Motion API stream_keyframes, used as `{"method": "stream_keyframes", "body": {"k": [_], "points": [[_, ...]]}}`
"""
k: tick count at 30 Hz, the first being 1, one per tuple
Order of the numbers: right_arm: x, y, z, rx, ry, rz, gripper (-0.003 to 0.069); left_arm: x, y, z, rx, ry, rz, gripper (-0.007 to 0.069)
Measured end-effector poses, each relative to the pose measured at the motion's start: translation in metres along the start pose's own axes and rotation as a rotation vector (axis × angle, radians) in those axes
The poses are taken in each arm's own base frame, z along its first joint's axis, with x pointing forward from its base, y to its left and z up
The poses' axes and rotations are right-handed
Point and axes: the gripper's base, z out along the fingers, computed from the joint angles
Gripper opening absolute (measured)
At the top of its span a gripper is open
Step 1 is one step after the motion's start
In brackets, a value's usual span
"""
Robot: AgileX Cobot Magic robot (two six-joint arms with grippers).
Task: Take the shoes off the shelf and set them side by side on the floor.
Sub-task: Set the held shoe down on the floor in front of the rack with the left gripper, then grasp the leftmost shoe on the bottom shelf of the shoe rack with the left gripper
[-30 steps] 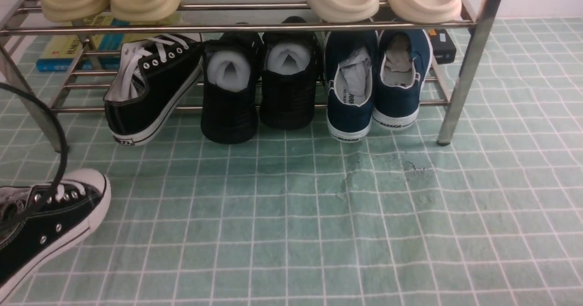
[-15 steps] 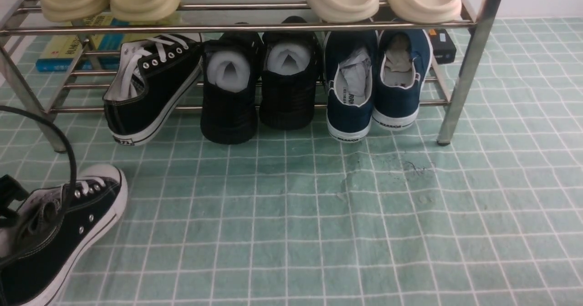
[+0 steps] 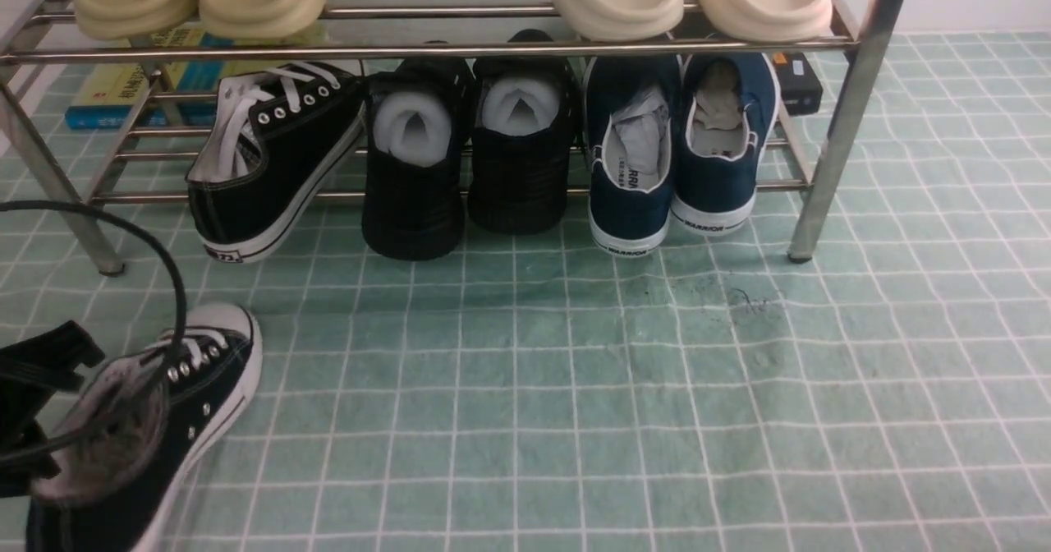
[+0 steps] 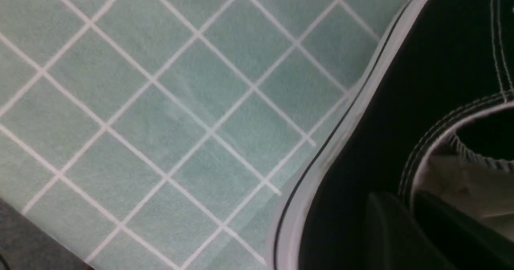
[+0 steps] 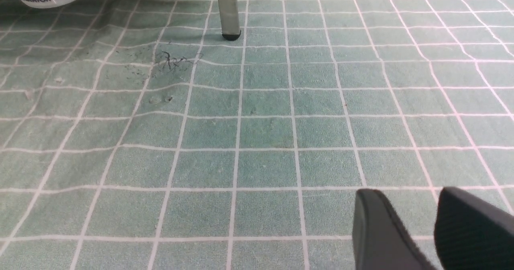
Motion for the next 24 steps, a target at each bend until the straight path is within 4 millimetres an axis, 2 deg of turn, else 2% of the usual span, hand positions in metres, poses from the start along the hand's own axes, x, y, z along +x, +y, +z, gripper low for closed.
{"method": "stream_keyframes", "body": {"k": [3,4,6,9,10,13,14,15,18,20,21,24], "points": [[0.0,0.0,0.0,0.0,0.0,0.0,0.0238,0.002,-0.005,0.007,0.022,0.058,0.065,0.0207],[0.0,0.0,0.0,0.0,0.0,0.0,0.0238,0.003,-0.005,0.007,0.022,0.064,0.068,0.0223],[0.0,0.0,0.0,0.0,0.0,0.0,0.0238,0.003,-0.005,0.004,0.017,0.083,0.106,0.0309],[0.0,0.0,0.0,0.0,0.0,0.0,0.0238,-0.002,-0.008,-0.012,0.036,0.064,0.134,0.0405],[0.0,0.0,0.0,0.0,0.0,0.0,0.0238,-0.003,-0.008,-0.014,0.035,0.057,0.141,0.0409],[0.0,0.0,0.0,0.0,0.0,0.0,0.0238,-0.02,-0.017,-0.045,0.087,-0.049,0.164,0.0433],[0.0,0.0,0.0,0.0,0.0,0.0,0.0238,-0.022,-0.018,-0.049,0.092,-0.061,0.166,0.043],[0.0,0.0,0.0,0.0,0.0,0.0,0.0238,-0.031,-0.022,-0.064,0.107,-0.107,0.188,0.0396],[0.0,0.0,0.0,0.0,0.0,0.0,0.0238,-0.046,-0.032,-0.082,0.127,-0.156,0.233,0.0235],[0.0,0.0,0.0,0.0,0.0,0.0,0.0238,-0.056,-0.04,-0.082,0.126,-0.161,0.275,0.0095],[0.0,0.0,0.0,0.0,0.0,0.0,0.0238,-0.061,-0.044,-0.079,0.125,-0.153,0.294,0.0051],[0.0,0.0,0.0,0.0,0.0,0.0,0.0238,-0.07,-0.055,-0.068,0.128,-0.12,0.322,0.001]]}}
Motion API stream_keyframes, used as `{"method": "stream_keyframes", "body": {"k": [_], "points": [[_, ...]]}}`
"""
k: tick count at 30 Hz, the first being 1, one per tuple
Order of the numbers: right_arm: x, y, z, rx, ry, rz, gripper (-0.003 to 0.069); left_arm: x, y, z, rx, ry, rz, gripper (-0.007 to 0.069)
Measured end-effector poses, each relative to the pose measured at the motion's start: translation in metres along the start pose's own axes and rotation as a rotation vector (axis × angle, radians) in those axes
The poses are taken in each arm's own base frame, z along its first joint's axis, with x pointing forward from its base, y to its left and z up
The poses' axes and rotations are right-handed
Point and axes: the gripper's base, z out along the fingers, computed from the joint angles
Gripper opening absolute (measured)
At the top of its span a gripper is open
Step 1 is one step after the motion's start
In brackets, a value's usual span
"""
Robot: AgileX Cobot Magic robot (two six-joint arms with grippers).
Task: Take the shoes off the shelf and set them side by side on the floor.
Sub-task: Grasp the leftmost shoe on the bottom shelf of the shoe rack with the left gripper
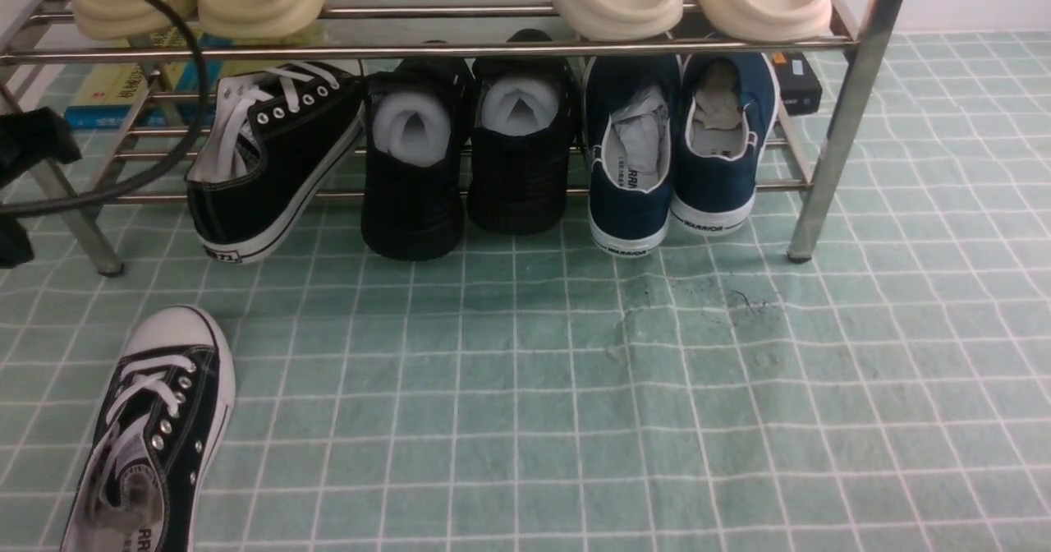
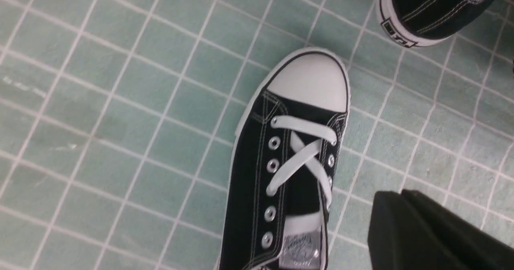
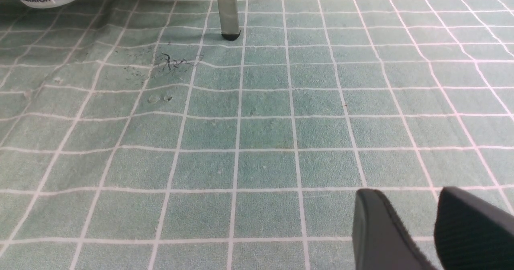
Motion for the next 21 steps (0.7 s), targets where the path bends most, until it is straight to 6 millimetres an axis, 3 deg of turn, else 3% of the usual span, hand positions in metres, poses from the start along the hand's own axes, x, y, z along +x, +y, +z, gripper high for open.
{"method": "stream_keyframes", "body": {"k": [5,9,11,17,21], "points": [[0.0,0.0,0.0,0.0,0.0,0.0,0.0238,-0.03,-0.016,0.042,0.054,0.035,0.018,0.0004],[0.0,0.0,0.0,0.0,0.0,0.0,0.0238,-0.045,-0.023,0.064,0.073,0.018,0.039,0.0051],[0.0,0.0,0.0,0.0,0.0,0.0,0.0238,-0.052,-0.027,0.076,0.09,0.008,0.053,0.0104],[0.0,0.0,0.0,0.0,0.0,0.0,0.0238,-0.06,-0.035,0.113,0.153,-0.014,0.132,0.0381],[0.0,0.0,0.0,0.0,0.0,0.0,0.0238,-0.064,-0.036,0.125,0.159,-0.055,0.161,0.0458]]}}
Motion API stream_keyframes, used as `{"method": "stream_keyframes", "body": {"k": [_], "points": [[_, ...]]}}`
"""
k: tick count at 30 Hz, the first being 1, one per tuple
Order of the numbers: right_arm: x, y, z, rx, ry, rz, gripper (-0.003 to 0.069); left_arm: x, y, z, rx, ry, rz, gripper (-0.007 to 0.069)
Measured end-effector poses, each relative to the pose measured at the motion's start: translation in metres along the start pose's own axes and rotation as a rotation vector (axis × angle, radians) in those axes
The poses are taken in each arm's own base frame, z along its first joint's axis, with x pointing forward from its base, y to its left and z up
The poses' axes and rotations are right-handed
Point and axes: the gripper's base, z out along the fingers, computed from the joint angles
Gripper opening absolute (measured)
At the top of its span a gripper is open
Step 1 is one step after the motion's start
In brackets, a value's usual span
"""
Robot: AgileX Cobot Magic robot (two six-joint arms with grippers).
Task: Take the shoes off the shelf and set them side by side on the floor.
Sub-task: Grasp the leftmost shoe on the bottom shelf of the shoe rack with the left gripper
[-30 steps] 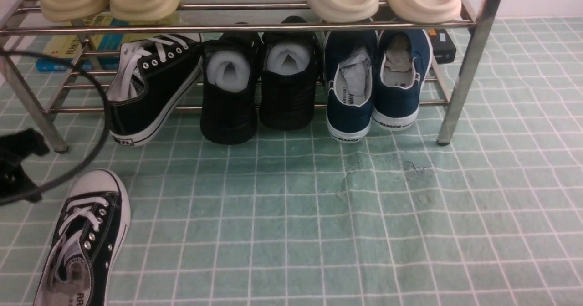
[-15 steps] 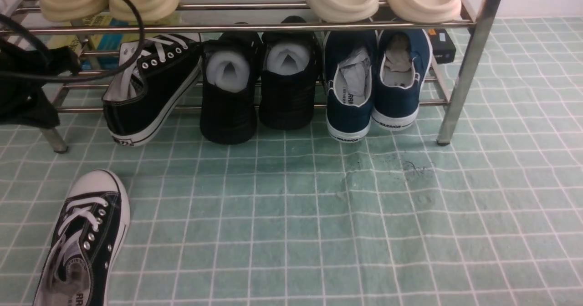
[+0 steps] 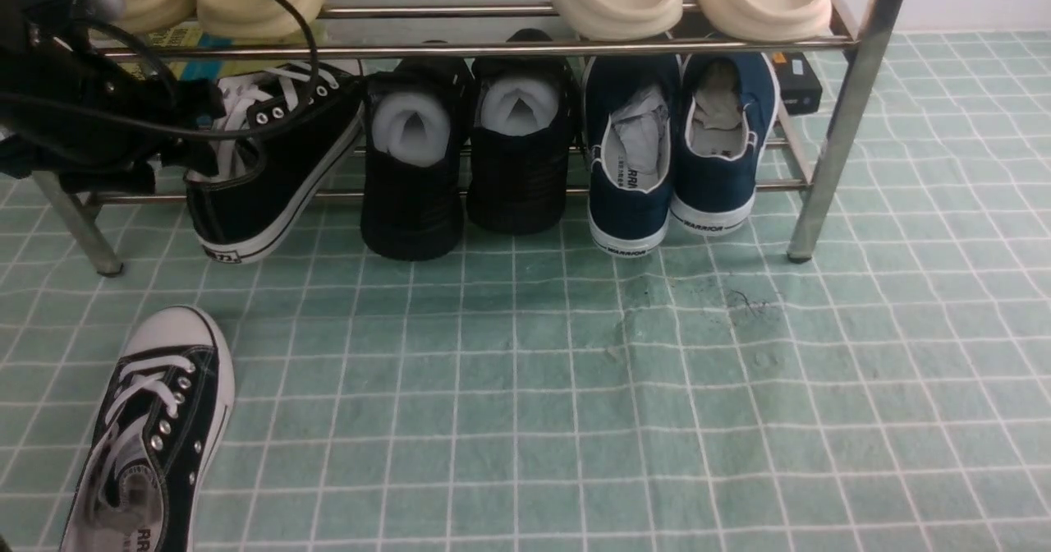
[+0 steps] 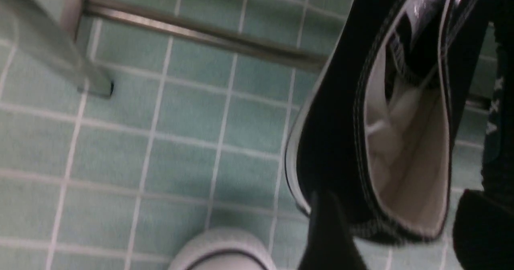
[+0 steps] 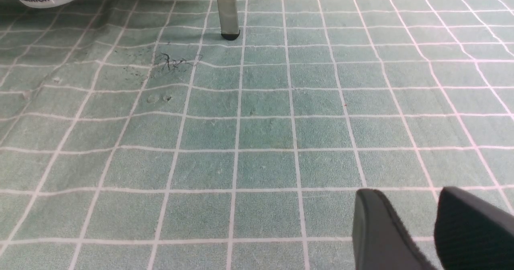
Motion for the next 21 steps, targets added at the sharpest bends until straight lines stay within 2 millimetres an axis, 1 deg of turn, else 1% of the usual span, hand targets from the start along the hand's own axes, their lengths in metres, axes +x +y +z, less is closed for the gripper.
{"method": "stream_keyframes", "body": {"k": [2,8,15,18,21], "points": [[0.0,0.0,0.0,0.0,0.0,0.0,0.0238,-0.003,0.001,0.009,-0.004,-0.031,0.046,0.0479],[0.0,0.0,0.0,0.0,0.0,0.0,0.0238,-0.007,0.003,0.02,-0.011,-0.084,0.088,0.047],[0.0,0.0,0.0,0.0,0.0,0.0,0.0238,-0.004,0.007,0.039,-0.016,-0.059,0.083,0.0426],[0.0,0.0,0.0,0.0,0.0,0.0,0.0238,0.0,0.009,0.05,-0.018,-0.034,0.076,0.0394],[0.0,0.0,0.0,0.0,0.0,0.0,0.0238,0.0,0.009,0.053,-0.015,-0.032,0.069,0.0352]]}}
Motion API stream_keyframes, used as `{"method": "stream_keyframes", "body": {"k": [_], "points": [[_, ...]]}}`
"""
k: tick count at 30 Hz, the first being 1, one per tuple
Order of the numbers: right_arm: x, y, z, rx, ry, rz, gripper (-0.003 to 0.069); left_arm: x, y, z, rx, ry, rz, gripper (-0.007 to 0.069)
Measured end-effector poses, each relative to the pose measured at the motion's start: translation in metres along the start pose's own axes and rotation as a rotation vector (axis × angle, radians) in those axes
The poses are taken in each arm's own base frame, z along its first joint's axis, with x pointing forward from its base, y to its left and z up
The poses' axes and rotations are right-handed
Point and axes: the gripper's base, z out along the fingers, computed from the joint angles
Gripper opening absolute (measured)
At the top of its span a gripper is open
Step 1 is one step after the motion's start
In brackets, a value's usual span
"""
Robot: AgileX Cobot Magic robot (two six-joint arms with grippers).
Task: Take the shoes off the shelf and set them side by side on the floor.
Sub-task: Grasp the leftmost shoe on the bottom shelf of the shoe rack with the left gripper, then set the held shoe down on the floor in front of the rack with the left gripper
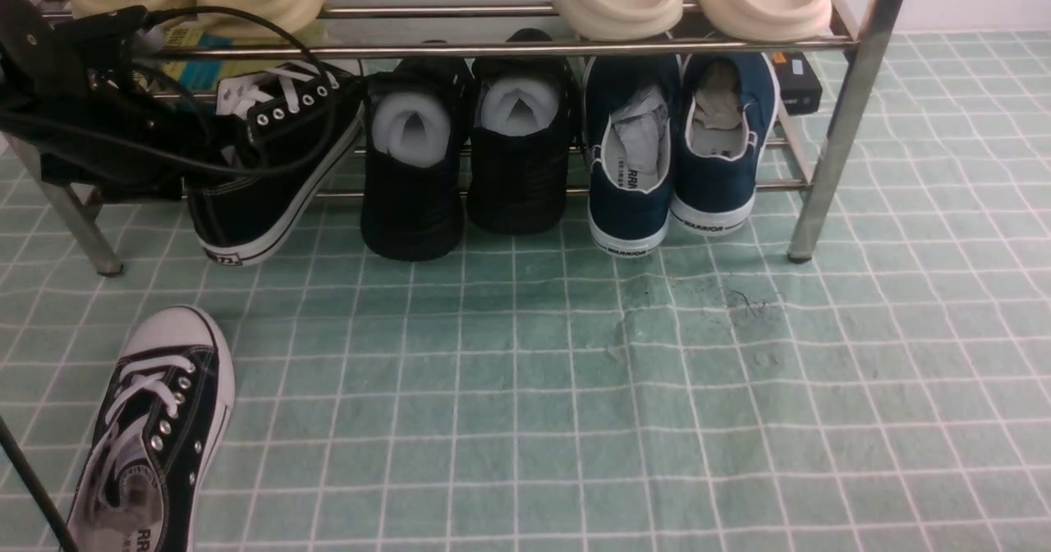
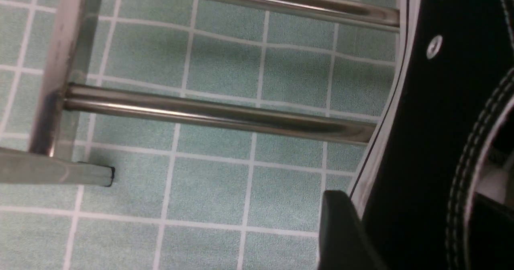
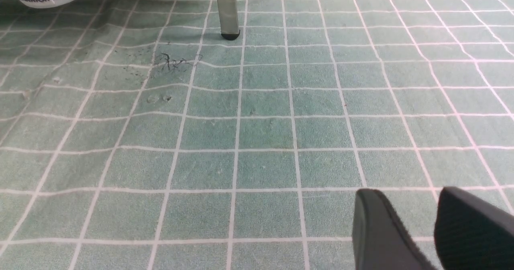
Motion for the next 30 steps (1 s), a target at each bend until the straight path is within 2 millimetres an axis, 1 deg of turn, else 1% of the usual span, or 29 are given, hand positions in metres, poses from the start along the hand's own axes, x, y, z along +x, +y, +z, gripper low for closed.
{"method": "stream_keyframes", "body": {"k": [2,5,7,8,12,13,14,17,22,24,27,28,29,30], "points": [[0.0,0.0,0.0,0.0,0.0,0.0,0.0238,0.0,-0.001,0.001,0.006,0.0,-0.011,0.0286],[0.0,0.0,0.0,0.0,0.0,0.0,0.0238,0.001,-0.002,0.002,0.02,0.017,-0.031,0.0121],[0.0,0.0,0.0,0.0,0.0,0.0,0.0238,0.002,-0.002,0.001,0.027,0.03,-0.039,0.005],[0.0,0.0,0.0,0.0,0.0,0.0,0.0238,0.002,-0.003,0.0,0.03,0.036,-0.046,0.0038],[0.0,0.0,0.0,0.0,0.0,0.0,0.0238,0.007,-0.009,-0.02,0.069,0.12,-0.087,0.0028],[0.0,0.0,0.0,0.0,0.0,0.0,0.0238,0.01,-0.012,-0.033,0.086,0.164,-0.104,0.0028],[0.0,0.0,0.0,0.0,0.0,0.0,0.0238,0.011,-0.013,-0.038,0.09,0.181,-0.114,0.0028],[0.0,0.0,0.0,0.0,0.0,0.0,0.0238,0.015,-0.018,-0.068,0.104,0.241,-0.138,0.0028],[0.0,0.0,0.0,0.0,0.0,0.0,0.0238,0.023,-0.024,-0.113,0.1,0.301,-0.168,0.0028],[0.0,0.0,0.0,0.0,0.0,0.0,0.0238,0.029,-0.027,-0.133,0.084,0.319,-0.164,0.0028],[0.0,0.0,0.0,0.0,0.0,0.0,0.0238,0.043,-0.034,-0.152,0.032,0.333,-0.149,0.0028],[0.0,0.0,0.0,0.0,0.0,0.0,0.0238,0.044,-0.034,-0.153,0.027,0.332,-0.146,0.0028],[0.0,0.0,0.0,0.0,0.0,0.0,0.0238,0.053,-0.039,-0.159,-0.009,0.345,-0.154,0.0028],[0.0,0.0,0.0,0.0,0.0,0.0,0.0238,0.056,-0.04,-0.16,-0.021,0.348,-0.156,0.0028]]}}
